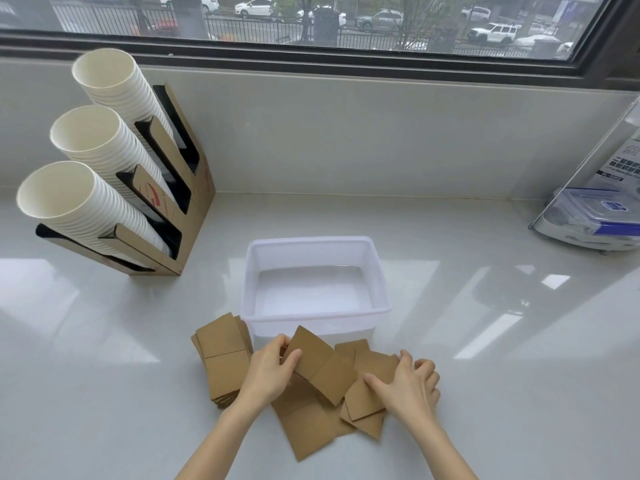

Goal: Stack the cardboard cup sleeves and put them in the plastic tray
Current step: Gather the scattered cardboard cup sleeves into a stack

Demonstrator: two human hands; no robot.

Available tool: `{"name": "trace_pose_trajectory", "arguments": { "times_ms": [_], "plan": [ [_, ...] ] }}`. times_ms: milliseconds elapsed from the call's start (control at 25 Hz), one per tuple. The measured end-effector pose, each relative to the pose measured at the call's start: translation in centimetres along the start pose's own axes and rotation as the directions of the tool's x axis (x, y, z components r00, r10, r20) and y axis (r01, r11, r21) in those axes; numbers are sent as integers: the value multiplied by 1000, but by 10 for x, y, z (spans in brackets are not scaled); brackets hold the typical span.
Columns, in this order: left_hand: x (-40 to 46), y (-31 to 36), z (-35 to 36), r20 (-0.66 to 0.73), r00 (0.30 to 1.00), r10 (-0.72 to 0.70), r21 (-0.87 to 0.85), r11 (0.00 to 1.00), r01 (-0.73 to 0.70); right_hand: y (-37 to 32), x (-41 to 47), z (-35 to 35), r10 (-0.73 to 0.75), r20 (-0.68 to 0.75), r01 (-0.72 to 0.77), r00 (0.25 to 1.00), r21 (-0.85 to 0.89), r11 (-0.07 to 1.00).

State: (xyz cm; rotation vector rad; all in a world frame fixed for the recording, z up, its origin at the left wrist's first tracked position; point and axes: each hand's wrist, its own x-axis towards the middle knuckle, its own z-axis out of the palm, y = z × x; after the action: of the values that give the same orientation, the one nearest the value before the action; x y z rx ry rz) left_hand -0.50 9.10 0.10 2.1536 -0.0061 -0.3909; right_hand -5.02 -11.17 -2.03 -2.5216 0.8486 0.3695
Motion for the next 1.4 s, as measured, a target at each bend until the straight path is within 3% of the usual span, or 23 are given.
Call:
{"name": "trace_pose_trajectory", "arguments": {
  "times_ms": [160, 360, 520, 640, 880, 1120, 1400],
  "plan": [
    [0, 0, -1, 7, 1000, -14, -24, 1000, 14, 2, 3, -3, 17, 37, -21, 999, 84, 996],
    [0, 0, -1, 6, 1000, -24, -45, 999, 25, 12, 7, -12, 40, 44, -54, 998, 376, 925],
    [-2, 0, -1, 23, 1000, -15, -41, 999, 16, 18, 8, -23, -13, 43, -19, 999, 679, 733],
    [-4, 2, -2, 23, 1000, -8, -59, 998, 9, 13, 4, -34, -114, -25, 88, 993, 802, 591],
    [-9, 7, -8, -15, 1000, 14, -119, 993, -15, -9, -3, -66, -297, -123, 256, 947, 847, 466],
    [-8, 14, -8, 35, 999, 27, -153, 988, -21, -54, -15, -60, -552, -2, 409, 834, 675, 614],
    [-10, 24, -6, 107, 994, 26, -331, 944, 11, -85, -19, -38, -565, -43, 432, 824, 694, 576]
  ]
}}
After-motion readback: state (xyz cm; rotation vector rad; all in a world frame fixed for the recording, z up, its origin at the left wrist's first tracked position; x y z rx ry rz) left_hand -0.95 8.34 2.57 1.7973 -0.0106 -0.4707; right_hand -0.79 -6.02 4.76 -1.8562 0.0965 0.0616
